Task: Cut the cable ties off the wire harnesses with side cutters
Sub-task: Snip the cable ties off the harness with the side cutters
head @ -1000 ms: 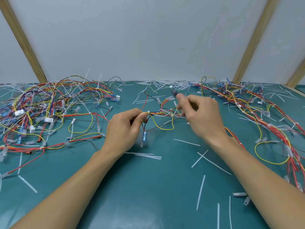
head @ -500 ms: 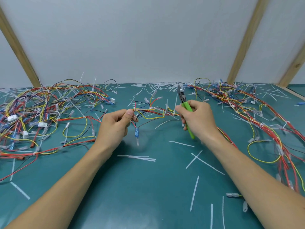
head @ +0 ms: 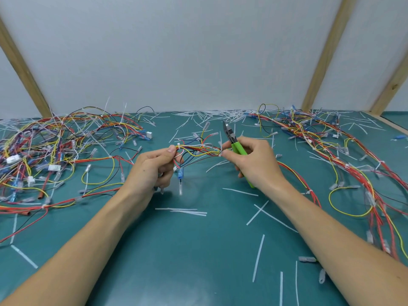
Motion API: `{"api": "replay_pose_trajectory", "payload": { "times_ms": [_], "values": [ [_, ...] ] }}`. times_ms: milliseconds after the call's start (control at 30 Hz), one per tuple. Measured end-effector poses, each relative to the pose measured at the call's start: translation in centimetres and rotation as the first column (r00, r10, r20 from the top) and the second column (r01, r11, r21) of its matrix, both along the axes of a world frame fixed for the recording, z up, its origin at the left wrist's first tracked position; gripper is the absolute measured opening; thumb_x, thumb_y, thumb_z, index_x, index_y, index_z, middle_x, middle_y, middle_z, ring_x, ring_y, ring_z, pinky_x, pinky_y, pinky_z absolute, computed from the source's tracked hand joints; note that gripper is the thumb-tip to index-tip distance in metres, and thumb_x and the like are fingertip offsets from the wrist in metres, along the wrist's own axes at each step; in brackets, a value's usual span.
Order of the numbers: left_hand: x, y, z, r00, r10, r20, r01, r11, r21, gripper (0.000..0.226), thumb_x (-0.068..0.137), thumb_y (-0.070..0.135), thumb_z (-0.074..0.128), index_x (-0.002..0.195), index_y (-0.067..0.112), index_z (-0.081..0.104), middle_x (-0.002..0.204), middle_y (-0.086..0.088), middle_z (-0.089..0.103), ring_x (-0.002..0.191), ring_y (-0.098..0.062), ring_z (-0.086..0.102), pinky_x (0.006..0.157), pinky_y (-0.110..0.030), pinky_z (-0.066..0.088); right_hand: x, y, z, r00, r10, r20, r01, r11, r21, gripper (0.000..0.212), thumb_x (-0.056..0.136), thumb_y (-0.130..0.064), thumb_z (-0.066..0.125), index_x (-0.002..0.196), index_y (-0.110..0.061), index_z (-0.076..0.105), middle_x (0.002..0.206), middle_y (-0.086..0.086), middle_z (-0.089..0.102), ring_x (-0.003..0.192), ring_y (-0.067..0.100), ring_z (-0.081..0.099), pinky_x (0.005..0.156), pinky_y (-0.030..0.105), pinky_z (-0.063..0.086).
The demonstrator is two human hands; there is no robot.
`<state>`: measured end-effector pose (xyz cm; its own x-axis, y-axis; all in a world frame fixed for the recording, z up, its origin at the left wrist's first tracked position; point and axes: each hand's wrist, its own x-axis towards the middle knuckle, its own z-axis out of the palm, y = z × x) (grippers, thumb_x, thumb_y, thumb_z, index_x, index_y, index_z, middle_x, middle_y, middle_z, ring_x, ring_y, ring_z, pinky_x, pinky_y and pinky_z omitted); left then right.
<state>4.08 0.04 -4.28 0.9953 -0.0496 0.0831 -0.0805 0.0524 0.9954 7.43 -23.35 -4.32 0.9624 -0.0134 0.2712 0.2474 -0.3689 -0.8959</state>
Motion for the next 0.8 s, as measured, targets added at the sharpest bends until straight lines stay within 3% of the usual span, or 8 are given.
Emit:
{"api": "replay_pose_trajectory", "payload": {
  "times_ms": [133,333,500,600,700,800],
  "values": [
    [-0.19,-0.06,0.18,0.998,-0.058,-0.007,0.058,0.998,0.008,0.032,0.089,0.042,0.059,0.068,0.019,0.068,0.052,0.008,0.022,0.04,-0.009,0.016,0.042,-0.018,0.021,-0.07,-0.03,0.18,0.999,0.003,0.045,-0.002,1.0,-0.019,0.004,0.088,-0.025,0.078,0.084,-0.024,0.077,0.064,-0.012,0.064,0.061,0.011,0.055,0.07,0.048,0.057],
    [-0.36,0.19,0.67,0.994,-0.086,-0.062,0.085,0.996,-0.027,0.031,0.09,0.04,0.057,0.067,0.021,0.065,0.051,0.009,0.02,0.039,-0.008,0.014,0.042,-0.019,0.026,0.19,-0.35,0.25,1.0,-0.007,0.021,0.008,1.0,-0.029,0.012,0.091,-0.026,0.075,0.079,-0.022,0.076,0.06,-0.002,0.06,0.062,0.022,0.054,0.068,0.059,0.056],
    [-0.49,0.24,0.83,0.976,-0.162,-0.145,0.134,0.974,-0.184,0.031,0.095,0.034,0.053,0.068,0.022,0.059,0.064,0.002,0.013,0.038,-0.006,0.015,0.049,-0.027,0.015,0.35,-0.46,0.01,0.998,0.053,-0.04,-0.055,0.997,-0.05,0.012,0.091,-0.017,0.073,0.084,-0.025,0.079,0.056,-0.009,0.062,0.056,0.016,0.055,0.057,0.04,0.056],
    [-0.43,0.34,0.88,0.958,-0.235,-0.165,0.173,0.931,-0.321,0.025,0.095,0.033,0.053,0.074,0.018,0.052,0.058,0.007,0.018,0.035,-0.004,0.018,0.043,-0.023,0.02,0.34,-0.31,-0.09,0.995,0.083,-0.052,-0.087,0.994,-0.063,0.005,0.086,-0.024,0.08,0.081,-0.023,0.08,0.058,-0.008,0.064,0.055,0.015,0.055,0.06,0.043,0.057],
    [-0.4,0.41,0.97,0.943,-0.289,-0.167,0.194,0.881,-0.432,0.022,0.093,0.033,0.056,0.076,0.019,0.055,0.057,0.01,0.02,0.036,-0.004,0.015,0.04,-0.02,0.024,0.39,-0.34,-0.22,0.991,0.117,-0.063,-0.122,0.988,-0.094,0.016,0.085,-0.036,0.082,0.079,-0.021,0.078,0.054,-0.009,0.056,0.056,0.015,0.052,0.062,0.04,0.052],
    [-0.27,0.55,1.05,0.942,-0.293,-0.166,0.18,0.854,-0.487,0.022,0.093,0.032,0.055,0.075,0.02,0.056,0.058,0.009,0.016,0.04,-0.008,0.009,0.04,-0.02,0.021,0.14,-0.34,-0.16,0.985,0.169,-0.037,-0.172,0.982,-0.073,0.013,0.087,-0.037,0.081,0.085,-0.024,0.079,0.066,-0.011,0.059,0.058,0.016,0.054,0.062,0.036,0.048]
  ]
}}
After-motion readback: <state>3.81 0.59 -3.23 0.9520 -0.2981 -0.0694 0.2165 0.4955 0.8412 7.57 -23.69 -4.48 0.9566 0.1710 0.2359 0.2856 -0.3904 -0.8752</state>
